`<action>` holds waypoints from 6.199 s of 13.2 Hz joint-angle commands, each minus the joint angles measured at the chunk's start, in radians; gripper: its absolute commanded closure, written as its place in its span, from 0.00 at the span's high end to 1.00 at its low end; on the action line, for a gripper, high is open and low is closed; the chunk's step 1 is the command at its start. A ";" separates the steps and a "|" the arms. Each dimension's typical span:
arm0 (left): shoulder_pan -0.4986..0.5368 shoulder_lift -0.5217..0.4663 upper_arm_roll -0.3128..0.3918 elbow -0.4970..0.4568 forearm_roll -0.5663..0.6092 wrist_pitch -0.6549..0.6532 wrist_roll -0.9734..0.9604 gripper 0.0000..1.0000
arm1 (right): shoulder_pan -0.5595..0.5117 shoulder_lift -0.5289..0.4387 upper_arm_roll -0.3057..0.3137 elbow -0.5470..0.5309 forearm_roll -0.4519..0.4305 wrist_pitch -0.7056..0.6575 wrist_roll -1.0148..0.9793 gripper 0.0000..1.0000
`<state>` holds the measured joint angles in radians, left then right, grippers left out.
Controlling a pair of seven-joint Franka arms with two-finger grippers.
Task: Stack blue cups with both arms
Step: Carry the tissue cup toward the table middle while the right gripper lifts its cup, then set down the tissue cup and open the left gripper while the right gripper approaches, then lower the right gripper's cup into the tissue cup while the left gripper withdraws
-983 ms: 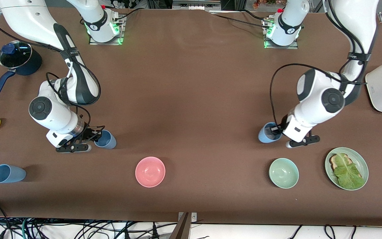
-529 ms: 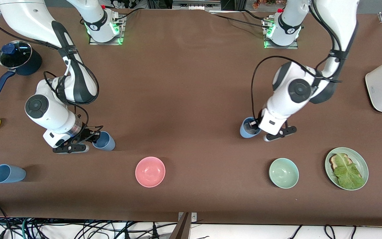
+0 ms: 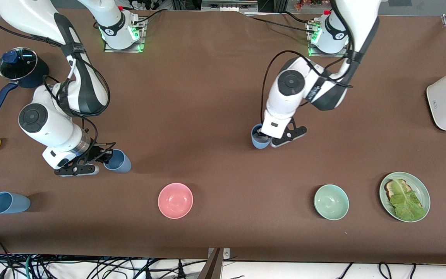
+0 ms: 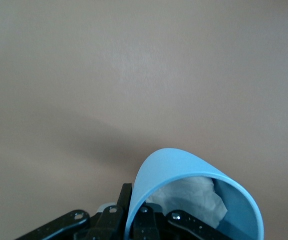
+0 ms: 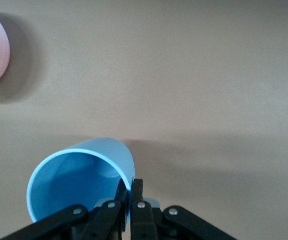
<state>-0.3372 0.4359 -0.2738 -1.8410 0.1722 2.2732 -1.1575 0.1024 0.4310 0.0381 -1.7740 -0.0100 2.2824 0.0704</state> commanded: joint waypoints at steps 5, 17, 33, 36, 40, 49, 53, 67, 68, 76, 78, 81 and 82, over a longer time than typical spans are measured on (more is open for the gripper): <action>-0.129 0.144 0.012 0.141 0.043 0.017 -0.208 0.00 | -0.006 -0.122 0.010 -0.004 -0.001 -0.153 -0.001 0.00; -0.132 0.228 0.007 0.167 0.029 0.143 -0.214 0.00 | -0.006 -0.222 0.045 0.132 0.004 -0.478 0.005 0.00; -0.086 0.126 0.007 0.166 0.029 0.019 -0.206 0.76 | 0.195 -0.158 0.102 0.271 0.010 -0.506 0.394 0.00; -0.034 0.060 -0.039 0.169 0.027 -0.085 -0.205 0.77 | 0.244 -0.130 0.100 0.289 0.008 -0.495 0.482 0.00; 0.097 0.014 -0.134 0.200 0.023 -0.216 -0.107 0.77 | 0.342 -0.106 0.098 0.289 0.008 -0.445 0.630 0.00; 0.398 -0.118 -0.139 0.201 -0.039 -0.380 0.528 0.77 | 0.479 0.034 0.100 0.303 -0.021 -0.259 0.844 0.00; 0.408 -0.164 0.039 0.238 -0.144 -0.443 0.859 0.77 | 0.513 0.103 0.097 0.415 -0.041 -0.257 0.850 0.00; 0.337 -0.215 0.312 0.266 -0.188 -0.531 1.283 0.77 | 0.606 0.199 0.031 0.485 -0.047 -0.216 0.850 0.00; 0.339 -0.215 0.312 0.266 -0.188 -0.531 1.292 0.77 | 0.606 0.210 0.028 0.496 -0.047 -0.216 0.847 0.00; 0.336 -0.299 0.311 0.200 -0.188 -0.534 1.291 0.76 | 0.623 0.242 0.017 0.510 -0.064 -0.202 0.856 0.00; 0.333 -0.312 0.311 0.180 -0.188 -0.534 1.291 0.76 | 0.623 0.241 0.017 0.504 -0.064 -0.204 0.856 0.00; 0.330 -0.347 0.309 0.138 -0.188 -0.521 1.288 0.76 | 0.623 0.239 0.019 0.502 -0.065 -0.205 0.853 0.00; 0.330 -0.356 0.309 0.128 -0.188 -0.506 1.288 0.76 | 0.623 0.241 0.019 0.502 -0.065 -0.204 0.855 0.00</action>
<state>-0.0011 0.1366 0.0270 -1.6487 0.0095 1.7413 0.1101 0.7105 0.6579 0.0683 -1.3019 -0.0568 2.0818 0.9106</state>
